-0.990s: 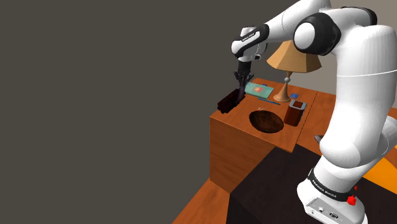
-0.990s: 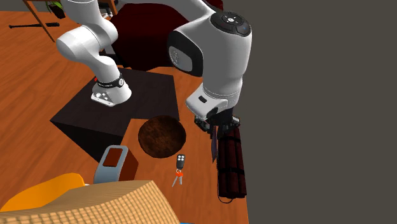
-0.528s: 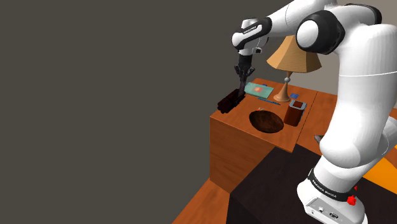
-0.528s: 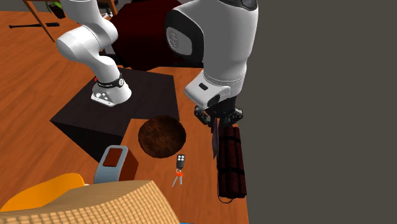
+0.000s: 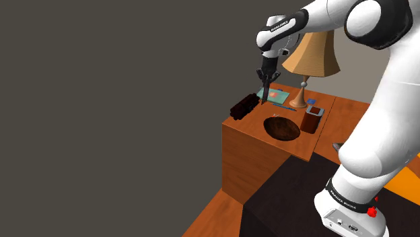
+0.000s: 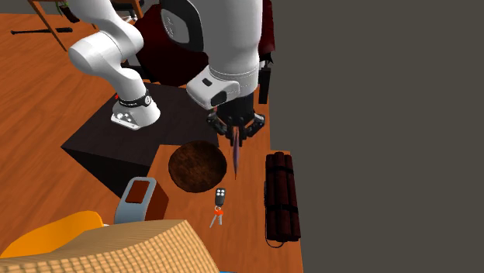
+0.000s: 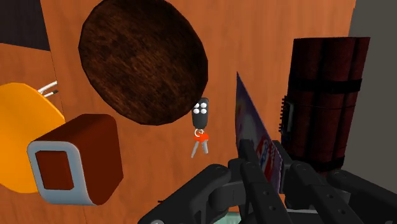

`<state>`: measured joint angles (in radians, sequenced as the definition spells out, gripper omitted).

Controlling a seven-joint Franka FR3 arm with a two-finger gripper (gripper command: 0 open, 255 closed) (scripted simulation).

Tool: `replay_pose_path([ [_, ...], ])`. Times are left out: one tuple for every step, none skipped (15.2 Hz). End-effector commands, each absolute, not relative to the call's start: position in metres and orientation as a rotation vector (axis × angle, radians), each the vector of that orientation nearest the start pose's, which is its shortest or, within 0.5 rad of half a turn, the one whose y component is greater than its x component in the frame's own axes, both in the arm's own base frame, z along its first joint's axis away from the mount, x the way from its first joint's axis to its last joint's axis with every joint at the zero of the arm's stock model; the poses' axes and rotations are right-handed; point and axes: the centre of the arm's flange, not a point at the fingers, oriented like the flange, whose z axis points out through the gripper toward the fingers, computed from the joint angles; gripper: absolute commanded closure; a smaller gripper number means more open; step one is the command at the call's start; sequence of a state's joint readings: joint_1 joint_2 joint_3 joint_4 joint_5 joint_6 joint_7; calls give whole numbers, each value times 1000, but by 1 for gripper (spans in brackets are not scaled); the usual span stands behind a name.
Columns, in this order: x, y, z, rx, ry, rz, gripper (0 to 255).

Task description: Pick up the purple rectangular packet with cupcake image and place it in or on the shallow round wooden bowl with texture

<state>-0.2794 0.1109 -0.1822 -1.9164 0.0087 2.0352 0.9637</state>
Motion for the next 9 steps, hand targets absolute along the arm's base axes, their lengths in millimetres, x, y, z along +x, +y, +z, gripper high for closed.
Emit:
replay_pose_path([
  [500, -249, 443, -2381, 2063, -20, 255],
  [488, -245, 446, -2381, 2063, -20, 255],
  [475, -242, 449, -2381, 2063, -20, 255],
  [463, -238, 451, -2381, 2063, -20, 255],
  [451, -235, 454, -2381, 2063, -20, 255],
  [438, -231, 457, -2381, 2063, -20, 255],
  [426, -228, 459, -2381, 2063, -20, 255],
  [413, -224, 462, -2381, 2063, -20, 255],
  [401, -221, 465, -2381, 2063, -20, 255],
])
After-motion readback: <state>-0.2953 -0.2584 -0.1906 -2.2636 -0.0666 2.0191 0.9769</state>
